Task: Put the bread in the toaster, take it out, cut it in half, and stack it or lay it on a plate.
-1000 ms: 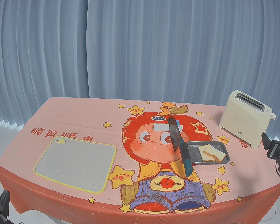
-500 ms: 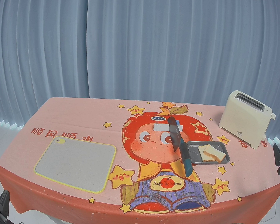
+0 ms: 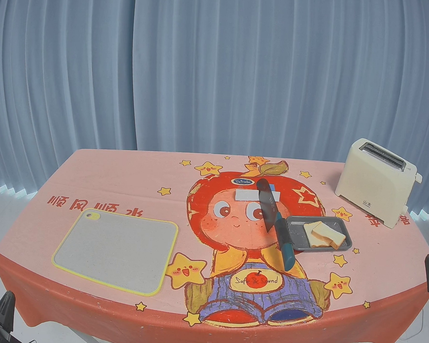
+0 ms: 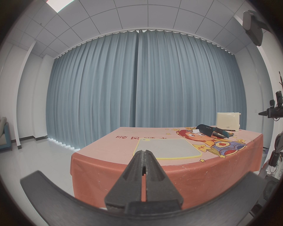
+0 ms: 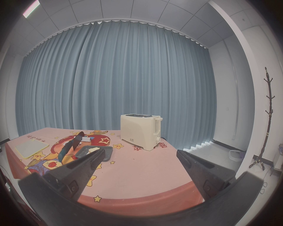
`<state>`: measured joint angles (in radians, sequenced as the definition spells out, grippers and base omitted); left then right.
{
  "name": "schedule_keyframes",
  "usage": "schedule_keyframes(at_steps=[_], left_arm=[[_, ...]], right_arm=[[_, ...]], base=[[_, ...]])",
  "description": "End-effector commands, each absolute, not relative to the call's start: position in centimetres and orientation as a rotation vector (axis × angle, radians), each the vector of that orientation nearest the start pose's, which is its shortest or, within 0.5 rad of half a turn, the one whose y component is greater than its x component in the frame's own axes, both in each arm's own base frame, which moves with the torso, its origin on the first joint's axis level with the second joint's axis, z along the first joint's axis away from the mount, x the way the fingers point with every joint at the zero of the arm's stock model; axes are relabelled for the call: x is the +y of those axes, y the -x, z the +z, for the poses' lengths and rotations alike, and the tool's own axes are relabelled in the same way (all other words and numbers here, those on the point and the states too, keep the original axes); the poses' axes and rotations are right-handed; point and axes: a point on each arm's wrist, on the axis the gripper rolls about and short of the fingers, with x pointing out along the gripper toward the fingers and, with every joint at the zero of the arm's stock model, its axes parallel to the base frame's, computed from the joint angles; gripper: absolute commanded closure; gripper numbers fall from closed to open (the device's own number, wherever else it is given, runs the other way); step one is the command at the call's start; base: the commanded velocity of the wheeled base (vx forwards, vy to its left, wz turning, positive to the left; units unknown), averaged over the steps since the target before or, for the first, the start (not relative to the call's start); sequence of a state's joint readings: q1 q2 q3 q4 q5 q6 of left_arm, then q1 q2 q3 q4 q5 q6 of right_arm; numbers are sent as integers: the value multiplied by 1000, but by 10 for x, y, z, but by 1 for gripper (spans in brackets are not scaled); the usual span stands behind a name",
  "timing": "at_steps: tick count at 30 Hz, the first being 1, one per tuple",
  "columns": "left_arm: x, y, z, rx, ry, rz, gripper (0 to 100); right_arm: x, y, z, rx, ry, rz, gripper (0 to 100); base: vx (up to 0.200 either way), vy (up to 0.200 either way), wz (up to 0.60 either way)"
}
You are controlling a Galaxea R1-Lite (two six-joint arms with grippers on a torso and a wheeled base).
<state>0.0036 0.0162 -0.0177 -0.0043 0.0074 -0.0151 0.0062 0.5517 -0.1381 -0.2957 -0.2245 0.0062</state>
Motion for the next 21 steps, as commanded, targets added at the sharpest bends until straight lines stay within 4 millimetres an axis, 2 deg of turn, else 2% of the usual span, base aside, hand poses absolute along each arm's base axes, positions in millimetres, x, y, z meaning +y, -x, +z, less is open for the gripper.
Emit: schedule_keyframes(at_steps=[1, 12, 18, 21], left_arm=[[0, 22, 76, 3, 15, 11, 100], [0, 22, 76, 3, 15, 11, 100], [0, 22, 76, 3, 15, 12, 100], [0, 22, 76, 3, 15, 11, 100]], right_arm=[[-5, -11, 149, -10, -6, -204, 0], [-4, 8, 139, -42, 43, -182, 0], [-4, 16, 127, -34, 44, -174, 0], [-4, 25, 113, -28, 47, -154, 0]], base=[[0, 0, 0], [0, 0, 0], [0, 0, 0], [0, 0, 0]])
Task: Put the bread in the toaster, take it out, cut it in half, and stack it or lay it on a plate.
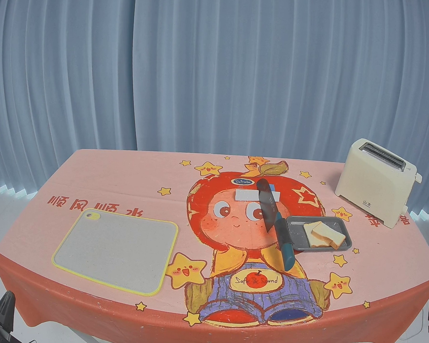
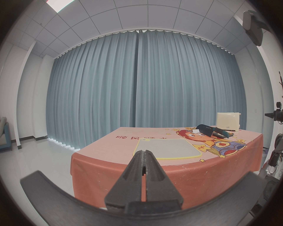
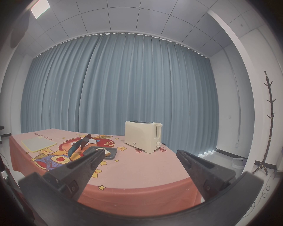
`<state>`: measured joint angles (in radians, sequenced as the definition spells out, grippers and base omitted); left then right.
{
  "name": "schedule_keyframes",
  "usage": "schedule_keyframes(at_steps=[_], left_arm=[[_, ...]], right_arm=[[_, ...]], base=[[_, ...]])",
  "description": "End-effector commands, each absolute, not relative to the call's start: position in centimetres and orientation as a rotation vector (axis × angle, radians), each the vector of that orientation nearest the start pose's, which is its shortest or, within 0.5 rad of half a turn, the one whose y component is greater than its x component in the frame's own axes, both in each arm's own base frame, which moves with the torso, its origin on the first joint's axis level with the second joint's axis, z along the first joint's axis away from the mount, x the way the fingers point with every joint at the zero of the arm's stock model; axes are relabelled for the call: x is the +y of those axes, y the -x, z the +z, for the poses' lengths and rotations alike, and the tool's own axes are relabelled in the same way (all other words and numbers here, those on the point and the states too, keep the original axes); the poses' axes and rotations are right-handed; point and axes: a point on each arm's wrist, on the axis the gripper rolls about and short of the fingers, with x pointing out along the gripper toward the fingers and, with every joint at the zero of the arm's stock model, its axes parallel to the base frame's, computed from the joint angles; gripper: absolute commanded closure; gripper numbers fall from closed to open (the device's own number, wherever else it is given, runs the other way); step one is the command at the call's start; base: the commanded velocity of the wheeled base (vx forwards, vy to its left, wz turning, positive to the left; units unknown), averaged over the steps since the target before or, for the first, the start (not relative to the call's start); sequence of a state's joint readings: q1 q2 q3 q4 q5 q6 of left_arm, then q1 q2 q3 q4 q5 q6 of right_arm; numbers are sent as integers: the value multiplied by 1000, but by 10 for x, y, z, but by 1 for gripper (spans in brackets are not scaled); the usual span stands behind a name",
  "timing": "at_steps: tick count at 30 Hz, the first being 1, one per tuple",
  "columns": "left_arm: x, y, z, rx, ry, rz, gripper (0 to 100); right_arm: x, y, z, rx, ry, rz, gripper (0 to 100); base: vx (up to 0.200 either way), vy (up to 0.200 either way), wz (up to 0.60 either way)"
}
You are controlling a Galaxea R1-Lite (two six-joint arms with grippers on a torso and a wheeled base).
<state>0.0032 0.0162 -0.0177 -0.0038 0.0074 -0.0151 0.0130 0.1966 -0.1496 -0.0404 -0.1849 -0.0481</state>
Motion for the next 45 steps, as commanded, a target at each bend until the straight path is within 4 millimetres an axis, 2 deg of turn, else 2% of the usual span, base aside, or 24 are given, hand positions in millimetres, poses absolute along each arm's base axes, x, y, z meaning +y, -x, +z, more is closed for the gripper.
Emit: schedule_keyframes(at_steps=[1, 4, 5, 17, 24, 45], left_arm=[[0, 22, 76, 3, 15, 11, 100], [0, 22, 76, 3, 15, 11, 100], [0, 22, 76, 3, 15, 11, 100], [0, 22, 76, 3, 15, 11, 100], [0, 22, 76, 3, 15, 11, 100], [0, 22, 76, 3, 15, 11, 100]], right_arm=[[-4, 27, 105, -21, 56, -130, 0], [-3, 27, 85, 2, 78, -97, 0], [-2, 27, 84, -1, 76, -85, 0], [0, 26, 83, -10, 69, 23, 0], [-1, 24, 77, 6, -47, -57, 0], [-1, 23, 76, -7, -45, -41, 0]], base=[[0, 0, 0], [0, 0, 0], [0, 0, 0], [0, 0, 0], [0, 0, 0], [0, 0, 0]])
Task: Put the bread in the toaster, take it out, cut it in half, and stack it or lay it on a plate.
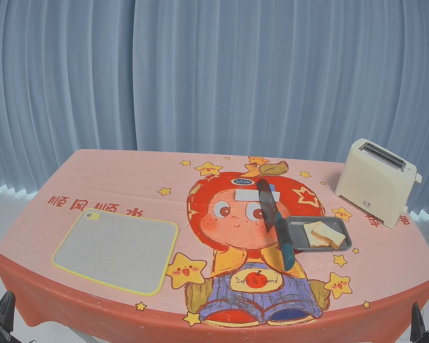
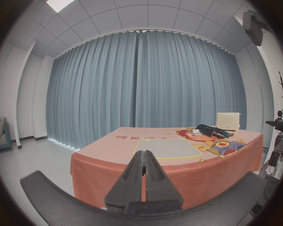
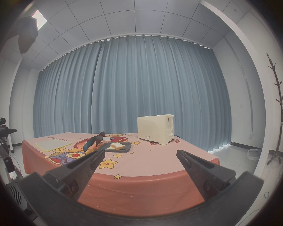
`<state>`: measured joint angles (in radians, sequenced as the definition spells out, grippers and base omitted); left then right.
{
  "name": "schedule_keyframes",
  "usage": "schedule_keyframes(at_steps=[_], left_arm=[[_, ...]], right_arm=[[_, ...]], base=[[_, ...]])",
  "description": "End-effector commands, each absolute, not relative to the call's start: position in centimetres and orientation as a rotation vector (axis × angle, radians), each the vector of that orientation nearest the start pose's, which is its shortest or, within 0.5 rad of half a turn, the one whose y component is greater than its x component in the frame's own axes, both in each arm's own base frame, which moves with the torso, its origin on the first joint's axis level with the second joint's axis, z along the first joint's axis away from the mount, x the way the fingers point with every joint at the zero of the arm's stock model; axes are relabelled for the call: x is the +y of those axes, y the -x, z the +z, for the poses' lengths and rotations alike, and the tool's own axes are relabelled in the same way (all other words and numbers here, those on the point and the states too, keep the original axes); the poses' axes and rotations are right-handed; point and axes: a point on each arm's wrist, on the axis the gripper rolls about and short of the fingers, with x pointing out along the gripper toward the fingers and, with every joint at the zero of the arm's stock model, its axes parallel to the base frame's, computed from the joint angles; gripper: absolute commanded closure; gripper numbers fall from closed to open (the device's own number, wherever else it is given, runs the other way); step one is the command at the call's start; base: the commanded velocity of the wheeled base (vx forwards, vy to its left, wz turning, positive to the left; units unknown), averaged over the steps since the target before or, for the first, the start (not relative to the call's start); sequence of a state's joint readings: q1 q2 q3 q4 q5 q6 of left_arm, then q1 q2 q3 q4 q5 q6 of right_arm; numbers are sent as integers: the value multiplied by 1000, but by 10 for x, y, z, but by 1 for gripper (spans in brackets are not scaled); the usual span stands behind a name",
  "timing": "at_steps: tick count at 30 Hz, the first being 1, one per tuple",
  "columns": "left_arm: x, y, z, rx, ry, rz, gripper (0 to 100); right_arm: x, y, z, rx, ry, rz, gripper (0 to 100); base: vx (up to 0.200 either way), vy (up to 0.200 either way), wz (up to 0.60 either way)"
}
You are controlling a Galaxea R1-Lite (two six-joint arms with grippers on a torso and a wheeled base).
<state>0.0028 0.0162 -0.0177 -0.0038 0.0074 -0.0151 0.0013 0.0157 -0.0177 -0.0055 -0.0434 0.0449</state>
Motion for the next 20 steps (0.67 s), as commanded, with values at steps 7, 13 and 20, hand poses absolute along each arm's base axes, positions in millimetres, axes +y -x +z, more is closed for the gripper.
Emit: schedule_keyframes(at_steps=[7, 13, 20], left_arm=[[0, 22, 76, 3, 15, 11, 100], [0, 22, 76, 3, 15, 11, 100], [0, 22, 76, 5, 15, 11, 100]], right_arm=[[-1, 23, 76, -7, -43, -43, 0], [-1, 23, 76, -5, -42, -43, 0], [-1, 23, 76, -6, -43, -43, 0]], base=[[0, 0, 0], [0, 0, 0], [0, 0, 0]])
